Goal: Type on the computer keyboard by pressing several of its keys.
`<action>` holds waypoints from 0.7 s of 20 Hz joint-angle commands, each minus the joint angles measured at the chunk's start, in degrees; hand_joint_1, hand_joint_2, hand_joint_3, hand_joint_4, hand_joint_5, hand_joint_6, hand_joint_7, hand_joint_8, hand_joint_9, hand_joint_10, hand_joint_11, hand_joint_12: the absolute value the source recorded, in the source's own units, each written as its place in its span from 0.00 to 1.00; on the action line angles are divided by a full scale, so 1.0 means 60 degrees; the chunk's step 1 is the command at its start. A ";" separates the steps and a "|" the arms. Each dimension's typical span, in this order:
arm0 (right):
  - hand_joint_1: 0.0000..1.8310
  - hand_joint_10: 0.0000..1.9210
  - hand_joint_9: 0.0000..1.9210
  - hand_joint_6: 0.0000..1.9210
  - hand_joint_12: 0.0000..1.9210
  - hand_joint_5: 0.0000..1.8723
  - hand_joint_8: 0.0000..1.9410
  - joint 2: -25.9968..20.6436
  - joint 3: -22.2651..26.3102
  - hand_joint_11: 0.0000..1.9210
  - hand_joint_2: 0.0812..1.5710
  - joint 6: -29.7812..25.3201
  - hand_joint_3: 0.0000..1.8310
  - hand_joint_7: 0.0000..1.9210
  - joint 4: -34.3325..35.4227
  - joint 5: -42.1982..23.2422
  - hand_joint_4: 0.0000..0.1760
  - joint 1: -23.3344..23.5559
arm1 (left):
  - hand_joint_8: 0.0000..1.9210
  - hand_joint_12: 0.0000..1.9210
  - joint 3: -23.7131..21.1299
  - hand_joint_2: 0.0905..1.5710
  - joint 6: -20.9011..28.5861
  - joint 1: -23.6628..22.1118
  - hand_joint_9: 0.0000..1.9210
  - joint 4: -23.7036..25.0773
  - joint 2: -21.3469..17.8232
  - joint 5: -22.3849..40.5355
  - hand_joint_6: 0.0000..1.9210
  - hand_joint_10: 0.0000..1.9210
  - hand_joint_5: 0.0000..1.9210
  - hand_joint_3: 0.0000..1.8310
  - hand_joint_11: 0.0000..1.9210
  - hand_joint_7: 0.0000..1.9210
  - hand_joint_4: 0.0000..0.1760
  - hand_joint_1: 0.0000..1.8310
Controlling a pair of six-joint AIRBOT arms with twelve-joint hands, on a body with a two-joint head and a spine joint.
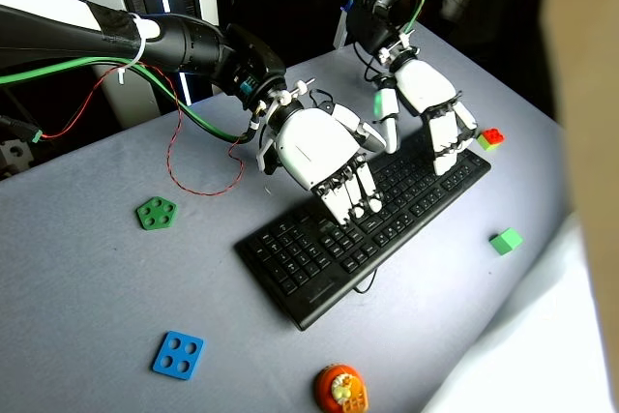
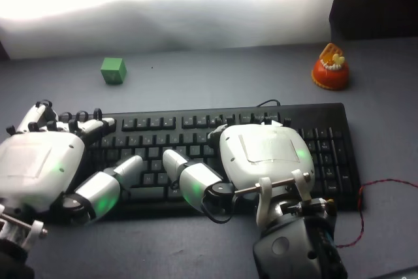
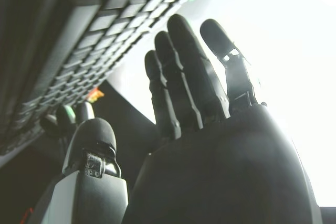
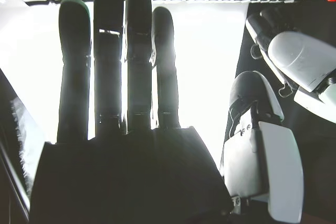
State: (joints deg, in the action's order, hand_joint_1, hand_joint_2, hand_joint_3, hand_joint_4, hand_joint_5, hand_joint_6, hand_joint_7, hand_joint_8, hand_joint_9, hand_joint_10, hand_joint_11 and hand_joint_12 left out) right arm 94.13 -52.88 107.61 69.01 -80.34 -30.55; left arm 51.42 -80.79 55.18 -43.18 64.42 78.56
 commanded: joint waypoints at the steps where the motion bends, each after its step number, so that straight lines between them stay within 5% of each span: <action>1: 0.00 0.35 0.46 0.01 0.79 0.41 0.00 -0.0029 0.0010 0.26 0.73 -0.0012 0.00 0.50 -0.0881 -0.0670 0.00 0.0132 | 0.00 0.72 0.0047 0.82 -0.0044 -0.0098 0.31 0.0449 -0.0106 0.0936 0.00 0.07 0.29 0.00 0.00 0.33 0.00 0.06; 8: 0.00 0.35 0.44 0.01 0.77 0.42 0.00 -0.0611 0.0520 0.24 0.73 0.0261 0.00 0.49 -0.1034 -0.0700 0.00 0.0526 | 0.00 0.71 0.0011 0.82 -0.1582 -0.0397 0.30 0.0452 -0.0197 0.0885 0.00 0.08 0.29 0.00 0.00 0.33 0.00 0.07; 14: 0.00 0.36 0.44 0.01 0.80 0.44 0.00 -0.2006 0.1838 0.23 0.73 0.0417 0.00 0.50 -0.1035 0.0044 0.00 0.0791 | 0.00 0.68 0.0023 0.81 -0.2704 -0.0283 0.28 0.0592 -0.0142 0.1373 0.00 0.07 0.26 0.00 0.00 0.30 0.00 0.10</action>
State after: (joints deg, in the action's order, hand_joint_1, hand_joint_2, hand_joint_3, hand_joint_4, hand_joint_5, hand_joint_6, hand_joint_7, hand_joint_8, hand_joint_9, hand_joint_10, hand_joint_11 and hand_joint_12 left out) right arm 81.65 -41.60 110.34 68.34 -77.58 -26.37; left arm 51.40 -96.62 53.60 -42.33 63.70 80.03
